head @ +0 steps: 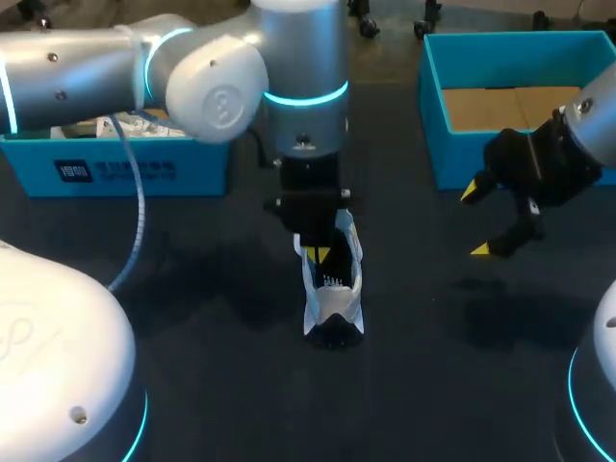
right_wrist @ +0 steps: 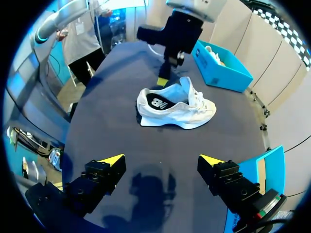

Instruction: Take the shoe out of the shoebox, open the shoe tongue, remove and reinsert the insole, then place the shoe into the shoebox

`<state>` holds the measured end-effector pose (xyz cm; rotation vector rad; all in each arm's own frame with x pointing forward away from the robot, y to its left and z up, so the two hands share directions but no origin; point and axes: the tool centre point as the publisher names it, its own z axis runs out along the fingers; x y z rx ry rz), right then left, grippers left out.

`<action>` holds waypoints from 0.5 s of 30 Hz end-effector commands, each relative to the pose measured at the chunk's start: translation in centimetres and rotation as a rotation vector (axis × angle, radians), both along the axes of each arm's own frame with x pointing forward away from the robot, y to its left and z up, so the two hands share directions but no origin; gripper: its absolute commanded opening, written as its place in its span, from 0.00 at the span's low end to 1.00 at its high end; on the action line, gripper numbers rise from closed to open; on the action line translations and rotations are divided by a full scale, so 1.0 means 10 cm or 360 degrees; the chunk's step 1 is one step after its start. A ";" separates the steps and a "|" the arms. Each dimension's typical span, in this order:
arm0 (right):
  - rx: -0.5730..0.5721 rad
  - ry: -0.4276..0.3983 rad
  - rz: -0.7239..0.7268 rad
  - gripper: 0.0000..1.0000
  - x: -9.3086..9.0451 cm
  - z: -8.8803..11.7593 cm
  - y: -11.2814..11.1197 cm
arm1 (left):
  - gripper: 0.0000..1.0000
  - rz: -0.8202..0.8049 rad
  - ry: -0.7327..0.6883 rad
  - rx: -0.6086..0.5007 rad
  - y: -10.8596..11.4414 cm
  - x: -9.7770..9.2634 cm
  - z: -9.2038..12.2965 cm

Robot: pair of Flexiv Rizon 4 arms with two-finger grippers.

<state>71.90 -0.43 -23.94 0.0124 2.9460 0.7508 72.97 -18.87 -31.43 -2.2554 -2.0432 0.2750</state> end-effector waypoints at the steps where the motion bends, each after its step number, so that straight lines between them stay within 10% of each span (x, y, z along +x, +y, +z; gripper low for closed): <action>1: 0.0000 -0.0003 -0.0001 1.00 -0.01 0.00 -0.01 | 0.00 0.0067 -0.0051 0.0013 -0.06 -0.03 -0.20; 15: 0.0000 -0.0003 -0.0001 1.00 -0.01 0.00 -0.01 | 0.00 0.0146 -0.0148 0.0052 -0.18 0.03 -0.72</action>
